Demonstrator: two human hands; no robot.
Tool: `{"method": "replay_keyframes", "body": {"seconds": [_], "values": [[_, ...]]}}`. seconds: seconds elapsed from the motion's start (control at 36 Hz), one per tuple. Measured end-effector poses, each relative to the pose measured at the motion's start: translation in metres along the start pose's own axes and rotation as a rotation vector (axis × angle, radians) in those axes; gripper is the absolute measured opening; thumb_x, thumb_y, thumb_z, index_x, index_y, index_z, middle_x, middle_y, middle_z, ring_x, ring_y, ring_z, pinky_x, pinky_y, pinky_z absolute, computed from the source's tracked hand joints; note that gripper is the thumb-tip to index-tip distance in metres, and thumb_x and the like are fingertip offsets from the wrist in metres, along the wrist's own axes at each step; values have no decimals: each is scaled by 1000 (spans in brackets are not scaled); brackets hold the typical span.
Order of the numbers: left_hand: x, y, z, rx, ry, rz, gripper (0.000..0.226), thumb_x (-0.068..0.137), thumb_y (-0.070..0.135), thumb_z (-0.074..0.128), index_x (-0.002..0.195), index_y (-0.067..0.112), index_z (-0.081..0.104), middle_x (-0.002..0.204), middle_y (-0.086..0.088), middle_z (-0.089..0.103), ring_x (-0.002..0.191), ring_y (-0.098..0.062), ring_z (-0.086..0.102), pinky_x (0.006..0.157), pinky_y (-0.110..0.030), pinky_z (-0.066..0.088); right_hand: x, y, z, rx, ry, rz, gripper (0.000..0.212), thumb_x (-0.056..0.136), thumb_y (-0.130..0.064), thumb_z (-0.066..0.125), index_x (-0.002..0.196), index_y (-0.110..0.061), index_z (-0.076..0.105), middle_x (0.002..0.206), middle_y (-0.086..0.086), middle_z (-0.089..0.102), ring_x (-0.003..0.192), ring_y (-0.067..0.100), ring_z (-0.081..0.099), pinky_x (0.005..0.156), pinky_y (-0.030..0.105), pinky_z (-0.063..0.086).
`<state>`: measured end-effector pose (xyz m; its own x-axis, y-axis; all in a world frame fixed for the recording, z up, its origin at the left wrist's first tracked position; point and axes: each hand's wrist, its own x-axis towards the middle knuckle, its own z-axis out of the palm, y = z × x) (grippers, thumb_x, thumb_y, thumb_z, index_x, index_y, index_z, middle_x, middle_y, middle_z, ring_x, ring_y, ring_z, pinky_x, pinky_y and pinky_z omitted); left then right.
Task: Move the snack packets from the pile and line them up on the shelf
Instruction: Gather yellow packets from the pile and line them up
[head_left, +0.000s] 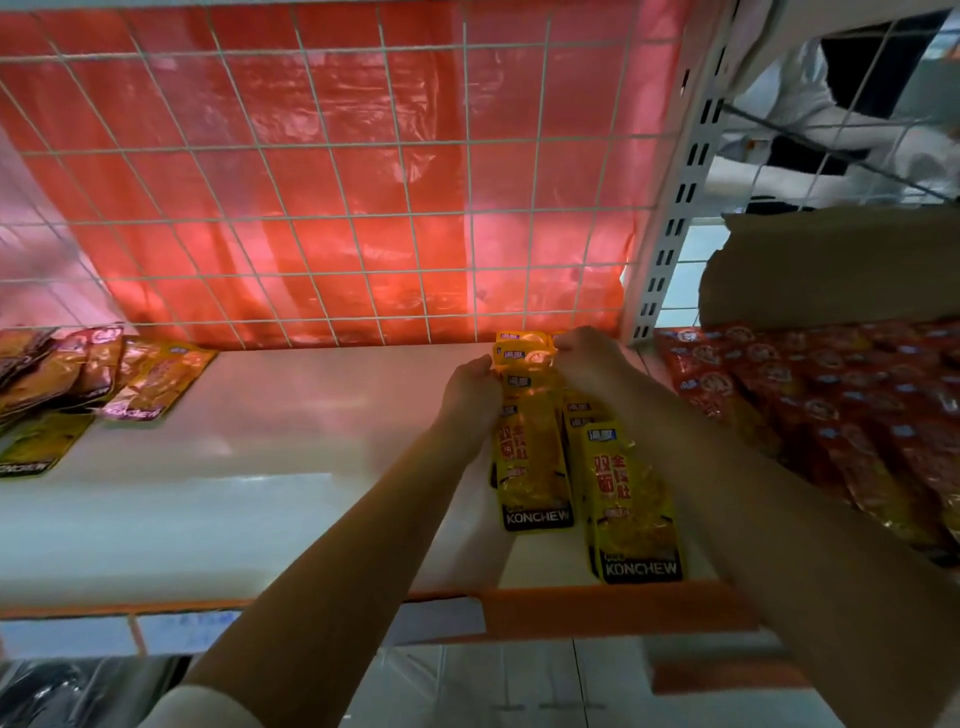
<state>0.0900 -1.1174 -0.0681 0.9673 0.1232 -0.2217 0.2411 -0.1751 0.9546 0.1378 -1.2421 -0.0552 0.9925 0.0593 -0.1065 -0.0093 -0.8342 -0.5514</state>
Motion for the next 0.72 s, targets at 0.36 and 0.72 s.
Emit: {"method": "replay_keyframes", "body": {"seconds": [0.36,0.72], "values": [[2,-11,-29,186,-6,102,52,95,2,41,145,8,30,145,-12,40,132,-24,39,109,-32,31,-18,-35,3,-363,112,-148,40,87,-8,50,126,-6,53,127,13,54,119,32,41,92,33,40],[-8,-67,-214,1037,196,360,48,91,17,47,139,10,41,133,-13,50,120,-31,44,96,-38,41,-41,-176,111,-331,-28,-344,39,85,-12,51,124,-15,57,131,9,52,123,26,45,100,30,39]]}}
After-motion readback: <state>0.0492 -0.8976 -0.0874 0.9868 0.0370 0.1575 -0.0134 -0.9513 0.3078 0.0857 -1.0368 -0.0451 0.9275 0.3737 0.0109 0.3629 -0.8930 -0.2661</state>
